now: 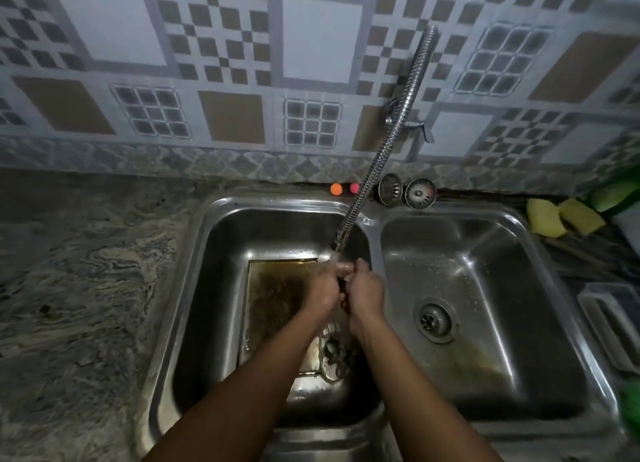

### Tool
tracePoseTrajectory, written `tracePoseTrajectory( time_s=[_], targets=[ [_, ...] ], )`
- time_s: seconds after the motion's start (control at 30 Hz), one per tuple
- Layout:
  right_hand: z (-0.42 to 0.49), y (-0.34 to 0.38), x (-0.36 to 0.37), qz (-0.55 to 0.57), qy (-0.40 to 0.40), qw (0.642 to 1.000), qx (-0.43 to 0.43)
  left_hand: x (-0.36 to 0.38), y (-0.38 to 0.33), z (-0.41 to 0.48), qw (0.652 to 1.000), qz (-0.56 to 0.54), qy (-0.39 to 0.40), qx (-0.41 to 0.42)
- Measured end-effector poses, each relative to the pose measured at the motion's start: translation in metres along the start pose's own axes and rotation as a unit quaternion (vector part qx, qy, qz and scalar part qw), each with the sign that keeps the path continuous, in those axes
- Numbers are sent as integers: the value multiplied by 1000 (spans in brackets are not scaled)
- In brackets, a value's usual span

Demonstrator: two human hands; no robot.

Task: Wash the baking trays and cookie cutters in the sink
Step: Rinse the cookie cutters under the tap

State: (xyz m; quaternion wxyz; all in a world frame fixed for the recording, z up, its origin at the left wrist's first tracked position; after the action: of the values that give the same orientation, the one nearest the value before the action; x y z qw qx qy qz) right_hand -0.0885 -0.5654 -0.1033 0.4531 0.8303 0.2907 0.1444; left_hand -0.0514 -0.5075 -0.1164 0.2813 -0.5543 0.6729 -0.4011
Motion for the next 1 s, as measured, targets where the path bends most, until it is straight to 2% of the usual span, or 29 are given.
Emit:
tracePoseTrajectory(
  time_s=[0.1,0.13,0.2,0.23,0.33,0.4,0.53,0.63,0.73,0.77,0.83,0.9,1.0],
  targets=[
    [-5,-9,17,-36,162,985,-39,-13,1,12,990,-66,-97,-79],
    [-2,-13,21,-66,172,980,-70,-17,0,15,986,-73,-112,-99],
    [5,-14,22,-103,105,983,-107,-20,0,16,994,-23,-76,-74],
    [7,-11,22,-80,58,991,-91,-20,0,14,999,-5,-38,-38],
    [13,0,22,21,-33,998,41,-20,11,13,997,-4,60,53],
    [8,5,29,54,-5,996,69,-26,14,17,997,-13,45,62],
    [-2,-8,32,68,113,991,32,-34,14,27,995,-83,-50,-29],
    [-1,-1,20,121,76,988,59,-23,9,14,999,-40,-17,-32],
    [4,11,14,97,33,993,61,-20,15,4,999,-38,25,-18],
    [4,14,15,62,39,996,44,-22,15,2,998,-45,32,-16],
    [0,11,17,4,98,995,22,-25,13,4,997,-60,38,-23],
    [-2,6,15,-9,156,988,13,-27,11,7,996,-67,51,-30],
    [5,3,9,-37,129,991,-15,-28,10,2,995,-49,81,-19]
  ],
)
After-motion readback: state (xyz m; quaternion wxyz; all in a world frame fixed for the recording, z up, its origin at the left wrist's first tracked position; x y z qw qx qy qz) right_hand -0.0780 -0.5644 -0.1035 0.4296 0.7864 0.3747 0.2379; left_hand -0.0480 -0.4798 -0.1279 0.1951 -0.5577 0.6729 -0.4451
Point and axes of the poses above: each hand's wrist, its own z-axis towards the middle knuckle, its own x-axis out of the palm, y = z × x, the point moved 2 cm from there along z, towards the middle knuckle, and after that the axes turned 3 degrees about z, right-handed, at the moved point
